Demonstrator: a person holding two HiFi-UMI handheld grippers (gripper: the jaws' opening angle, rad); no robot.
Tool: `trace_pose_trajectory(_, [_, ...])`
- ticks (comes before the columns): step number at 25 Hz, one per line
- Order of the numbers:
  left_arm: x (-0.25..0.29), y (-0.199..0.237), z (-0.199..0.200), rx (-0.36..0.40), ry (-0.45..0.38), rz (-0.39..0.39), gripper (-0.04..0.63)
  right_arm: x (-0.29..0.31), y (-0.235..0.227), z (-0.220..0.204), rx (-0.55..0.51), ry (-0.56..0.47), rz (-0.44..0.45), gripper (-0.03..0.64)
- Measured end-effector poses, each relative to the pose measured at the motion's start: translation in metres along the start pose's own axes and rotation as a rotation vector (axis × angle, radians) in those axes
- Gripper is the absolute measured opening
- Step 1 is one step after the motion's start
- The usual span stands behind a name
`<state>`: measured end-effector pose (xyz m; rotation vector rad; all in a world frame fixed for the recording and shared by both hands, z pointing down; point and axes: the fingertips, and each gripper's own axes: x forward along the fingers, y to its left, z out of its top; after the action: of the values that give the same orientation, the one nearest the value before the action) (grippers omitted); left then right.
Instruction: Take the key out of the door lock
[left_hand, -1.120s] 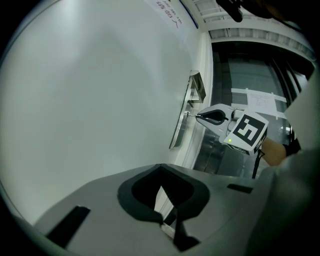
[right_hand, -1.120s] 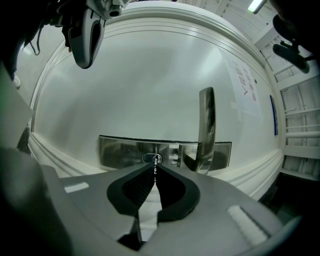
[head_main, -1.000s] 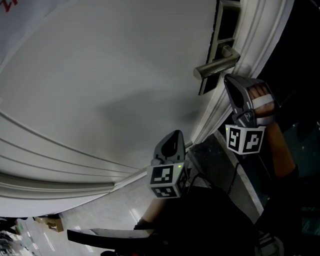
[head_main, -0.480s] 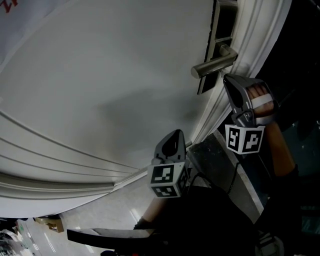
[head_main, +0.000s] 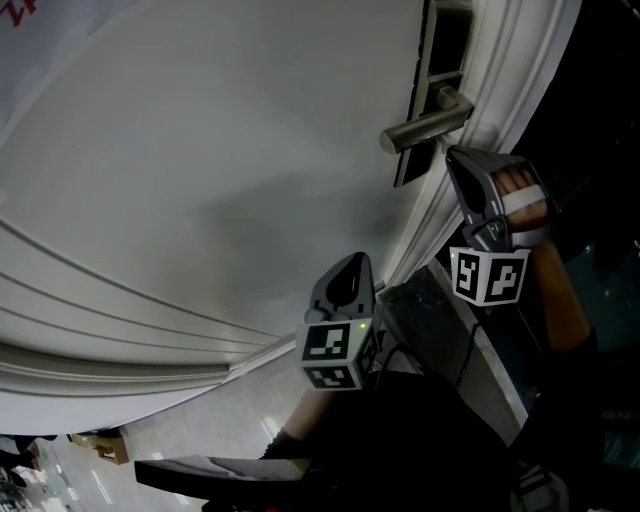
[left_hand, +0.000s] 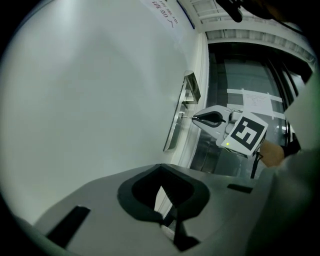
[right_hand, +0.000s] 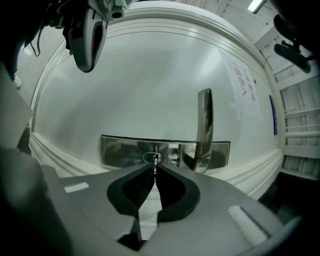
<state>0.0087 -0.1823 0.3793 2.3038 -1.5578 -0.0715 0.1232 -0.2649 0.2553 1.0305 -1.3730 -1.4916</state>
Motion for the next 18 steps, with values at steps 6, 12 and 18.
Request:
trace_pose_trajectory(6, [0.010, -0.006, 0.014, 0.037, -0.009, -0.020, 0.000, 0.000, 0.000, 0.000, 0.000, -0.004, -0.001, 0.012])
trace_pose_trajectory(12, [0.015, -0.011, 0.012, 0.004, -0.016, -0.033, 0.000, -0.001, -0.001, 0.001, -0.002, -0.007, -0.003, 0.012])
trace_pose_trajectory(18, [0.015, -0.012, 0.011, 0.004, -0.015, -0.034, 0.000, -0.004, -0.002, 0.001, -0.005, -0.009, -0.006, 0.012])
